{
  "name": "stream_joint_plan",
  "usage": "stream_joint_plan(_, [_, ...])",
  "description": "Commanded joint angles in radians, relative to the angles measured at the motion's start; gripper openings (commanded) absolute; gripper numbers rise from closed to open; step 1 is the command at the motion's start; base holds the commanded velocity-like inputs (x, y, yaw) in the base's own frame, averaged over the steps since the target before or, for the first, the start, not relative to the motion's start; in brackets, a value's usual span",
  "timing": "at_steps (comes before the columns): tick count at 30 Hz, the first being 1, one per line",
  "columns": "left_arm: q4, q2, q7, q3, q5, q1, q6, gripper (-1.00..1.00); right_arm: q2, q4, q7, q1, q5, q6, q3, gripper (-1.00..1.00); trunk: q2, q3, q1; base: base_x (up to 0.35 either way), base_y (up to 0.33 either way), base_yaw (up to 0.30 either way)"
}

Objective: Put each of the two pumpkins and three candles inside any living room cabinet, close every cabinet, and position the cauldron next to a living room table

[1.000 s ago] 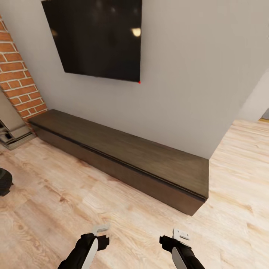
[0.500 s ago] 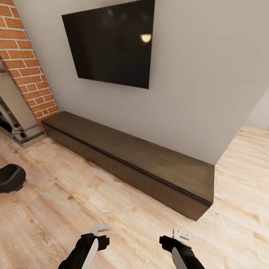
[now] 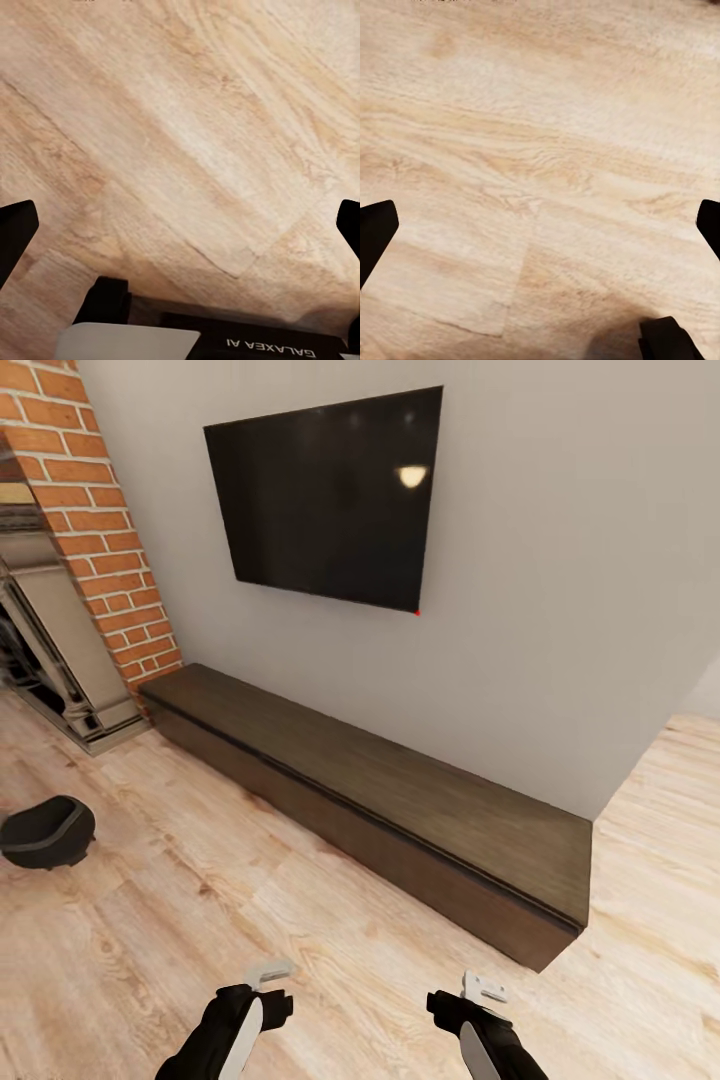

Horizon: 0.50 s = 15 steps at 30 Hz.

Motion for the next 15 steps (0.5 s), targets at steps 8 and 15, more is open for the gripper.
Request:
stream_joint_plan(8, [-0.002, -0.001, 0.004, 0.002, 0.011, 0.0, 0.001, 1.0, -0.001, -0.002, -0.009, 0.0, -0.009, 0.003, 0.004, 1.0, 0.0, 0.012, 0.0, 0.0, 0.0, 0.123])
stream_joint_plan(15, [-0.002, 0.0, 0.001, 0.003, 0.011, 0.0, -0.002, 1.0, -0.001, -0.002, -0.009, 0.0, -0.009, 0.003, 0.004, 1.0, 0.0, 0.023, 0.0, 0.0, 0.0, 0.121])
